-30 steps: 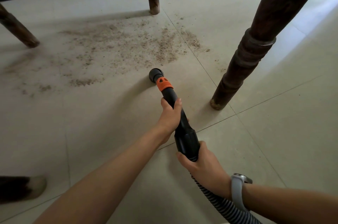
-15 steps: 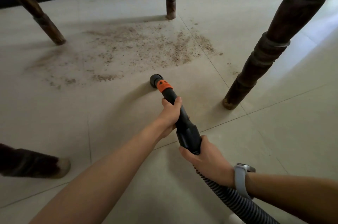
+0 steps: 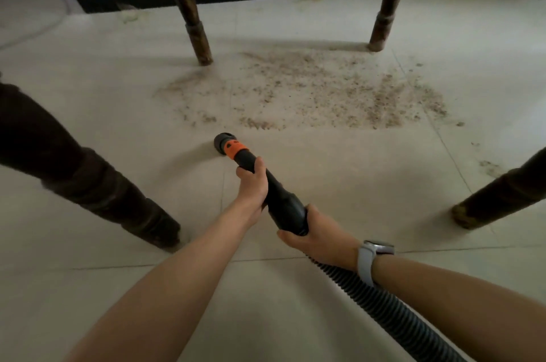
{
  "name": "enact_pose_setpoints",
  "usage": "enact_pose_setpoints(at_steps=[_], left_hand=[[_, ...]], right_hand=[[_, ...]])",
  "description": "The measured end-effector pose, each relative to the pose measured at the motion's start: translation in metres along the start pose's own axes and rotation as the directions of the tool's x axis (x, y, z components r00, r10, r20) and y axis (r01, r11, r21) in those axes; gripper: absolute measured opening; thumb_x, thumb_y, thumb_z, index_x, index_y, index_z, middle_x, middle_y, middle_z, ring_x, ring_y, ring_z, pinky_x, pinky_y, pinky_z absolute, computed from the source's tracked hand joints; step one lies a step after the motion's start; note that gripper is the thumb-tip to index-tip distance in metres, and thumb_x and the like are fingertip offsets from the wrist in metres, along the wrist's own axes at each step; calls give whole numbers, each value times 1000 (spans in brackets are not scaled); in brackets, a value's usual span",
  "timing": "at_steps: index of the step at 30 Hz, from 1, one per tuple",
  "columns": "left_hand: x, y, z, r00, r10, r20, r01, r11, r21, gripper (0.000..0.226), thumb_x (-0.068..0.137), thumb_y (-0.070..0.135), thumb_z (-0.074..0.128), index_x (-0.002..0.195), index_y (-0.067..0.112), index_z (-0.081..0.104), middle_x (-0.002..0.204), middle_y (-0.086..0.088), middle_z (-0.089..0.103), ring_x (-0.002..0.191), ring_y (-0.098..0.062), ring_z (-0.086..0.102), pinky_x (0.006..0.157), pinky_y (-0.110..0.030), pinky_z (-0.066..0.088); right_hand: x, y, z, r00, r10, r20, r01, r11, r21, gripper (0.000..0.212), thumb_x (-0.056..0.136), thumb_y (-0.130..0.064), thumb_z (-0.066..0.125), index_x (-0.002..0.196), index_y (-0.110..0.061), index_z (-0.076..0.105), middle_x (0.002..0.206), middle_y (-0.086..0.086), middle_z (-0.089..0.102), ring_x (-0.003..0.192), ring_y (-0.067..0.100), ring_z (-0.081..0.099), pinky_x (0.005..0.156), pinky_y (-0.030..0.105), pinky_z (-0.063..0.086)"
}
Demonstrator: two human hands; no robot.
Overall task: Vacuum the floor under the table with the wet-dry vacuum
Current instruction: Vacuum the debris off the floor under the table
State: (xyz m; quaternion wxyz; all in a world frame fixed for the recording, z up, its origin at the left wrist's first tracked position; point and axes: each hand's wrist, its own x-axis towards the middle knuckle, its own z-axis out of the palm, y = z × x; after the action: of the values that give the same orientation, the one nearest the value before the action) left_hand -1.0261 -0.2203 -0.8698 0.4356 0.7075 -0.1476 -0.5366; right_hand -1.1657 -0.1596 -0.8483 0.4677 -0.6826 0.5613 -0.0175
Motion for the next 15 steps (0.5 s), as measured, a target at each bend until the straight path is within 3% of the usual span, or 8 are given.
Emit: enact_pose_setpoints(at_steps=[3, 5, 7, 11, 15], left_hand=[[13, 12, -24, 997, 15, -71, -23, 993, -113, 61, 98, 39, 41, 146, 10, 16, 129, -20, 51, 101, -36, 61, 92, -48, 50], [19, 20, -38, 995, 6, -98, -27, 976, -214, 55, 98, 34, 45, 142, 8, 24, 119, -19, 55, 76, -29, 63, 78, -43, 54], [24, 25, -53, 992, -9, -122, -25, 962, -273, 51, 98, 30, 48, 139, 5, 30, 105, -16, 56, 67, -24, 61, 66, -36, 53], [38, 29, -83, 994, -2, -109, -32, 952, -303, 48, 98, 28, 47, 137, 4, 34, 98, -14, 57, 75, -26, 62, 66, -36, 52], [48, 35, -94, 995, 26, -96, -50, 965, -257, 50, 99, 34, 43, 142, 12, 31, 131, -14, 52, 109, -31, 56, 85, -44, 48]], right_hand=[[24, -21, 5, 999, -39, 10, 39, 997, -72, 50, 84, -49, 62, 113, -12, 46, 102, 5, 62, 89, 22, 61, 75, 33, 50], [40, -35, 9, 998, -64, 14, 65, 990, -129, 50, 82, -50, 62, 111, -12, 47, 102, 5, 63, 89, 23, 62, 75, 34, 51], [55, -48, 15, 996, -84, 12, 85, 980, -178, 50, 82, -51, 62, 109, -13, 46, 103, 6, 63, 90, 25, 62, 74, 35, 51], [77, -67, 31, 994, -101, 31, 106, 968, -226, 51, 82, -51, 62, 110, -12, 45, 103, 7, 63, 91, 27, 62, 72, 35, 50], [100, -85, 34, 994, -102, 38, 108, 968, -227, 51, 84, -48, 62, 112, -9, 46, 90, 3, 55, 84, 25, 60, 69, 35, 49]])
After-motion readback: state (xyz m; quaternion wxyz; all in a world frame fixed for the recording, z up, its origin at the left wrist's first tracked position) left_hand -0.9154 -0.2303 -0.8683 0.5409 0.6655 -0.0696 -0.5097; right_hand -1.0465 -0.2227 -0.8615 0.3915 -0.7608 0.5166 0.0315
